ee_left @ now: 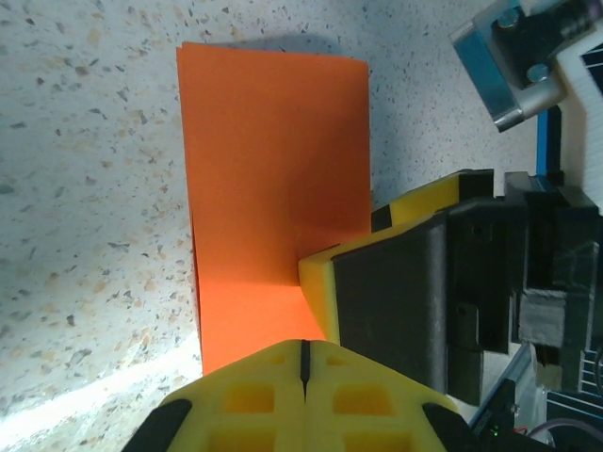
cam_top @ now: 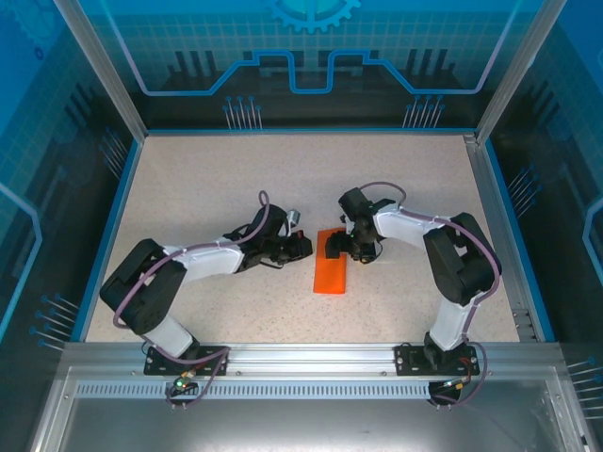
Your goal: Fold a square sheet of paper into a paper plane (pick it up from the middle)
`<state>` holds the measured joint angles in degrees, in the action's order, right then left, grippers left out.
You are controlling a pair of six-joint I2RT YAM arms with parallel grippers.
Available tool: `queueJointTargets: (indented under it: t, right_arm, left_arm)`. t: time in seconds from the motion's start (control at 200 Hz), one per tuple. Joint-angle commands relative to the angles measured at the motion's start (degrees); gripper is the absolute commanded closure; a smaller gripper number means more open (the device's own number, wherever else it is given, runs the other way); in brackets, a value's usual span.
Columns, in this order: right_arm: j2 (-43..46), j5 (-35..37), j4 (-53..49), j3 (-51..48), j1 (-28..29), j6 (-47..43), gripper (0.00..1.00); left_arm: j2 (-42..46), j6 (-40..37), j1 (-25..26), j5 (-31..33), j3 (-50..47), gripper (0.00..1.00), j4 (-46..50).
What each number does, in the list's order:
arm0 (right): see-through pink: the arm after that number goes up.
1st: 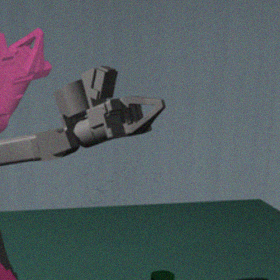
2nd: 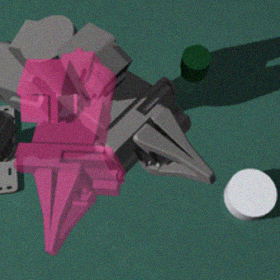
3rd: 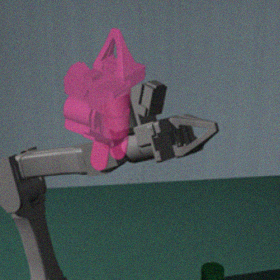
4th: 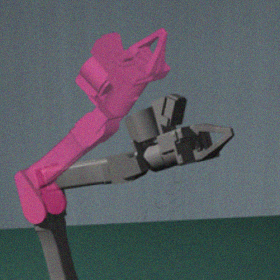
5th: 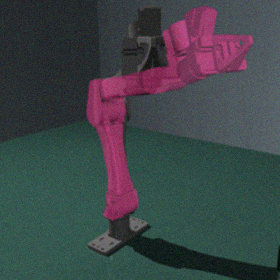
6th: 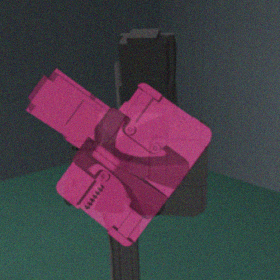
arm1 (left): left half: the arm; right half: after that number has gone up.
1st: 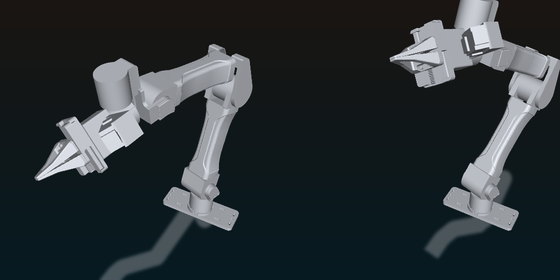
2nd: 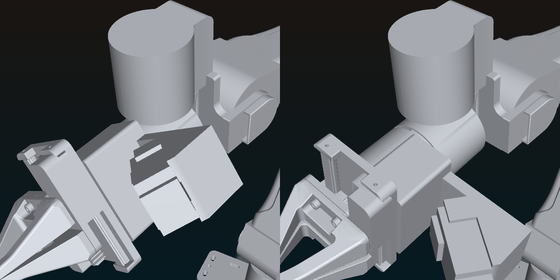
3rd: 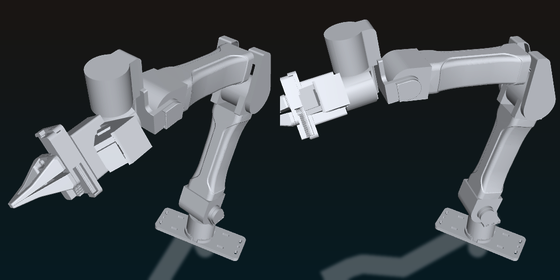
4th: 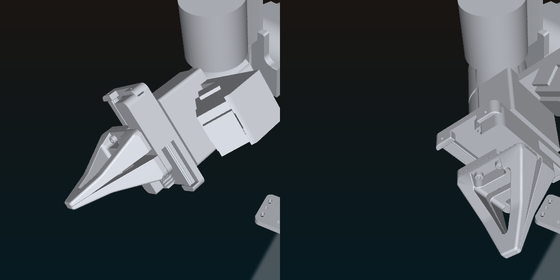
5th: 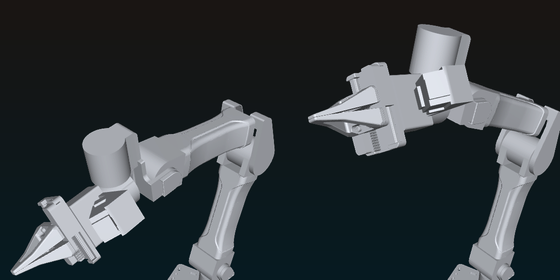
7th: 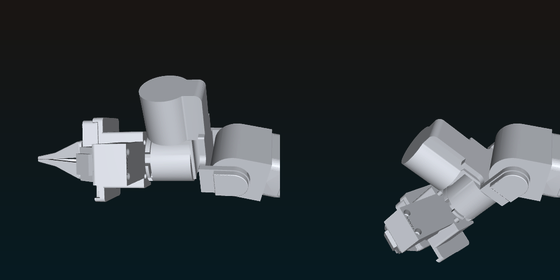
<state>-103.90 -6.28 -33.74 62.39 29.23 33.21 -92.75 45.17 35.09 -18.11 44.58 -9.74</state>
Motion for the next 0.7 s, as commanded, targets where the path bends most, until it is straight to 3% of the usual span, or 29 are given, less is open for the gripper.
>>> queueJointTargets:
  t: [0.0,0.695]
  right_arm:
    - [-5.4,5.8,-0.4,-2.4,-0.1,-0.5,0.21]
    - [-7.1,5.6,0.2,-2.5,-0.1,-0.2,0.21]
  left_arm:
    - [-2.4,1.2,0.9,-1.4,2.5,1.00,0.1]
    - [-10.9,2.9,2.3,-2.0,7.3,1.00,2.7]
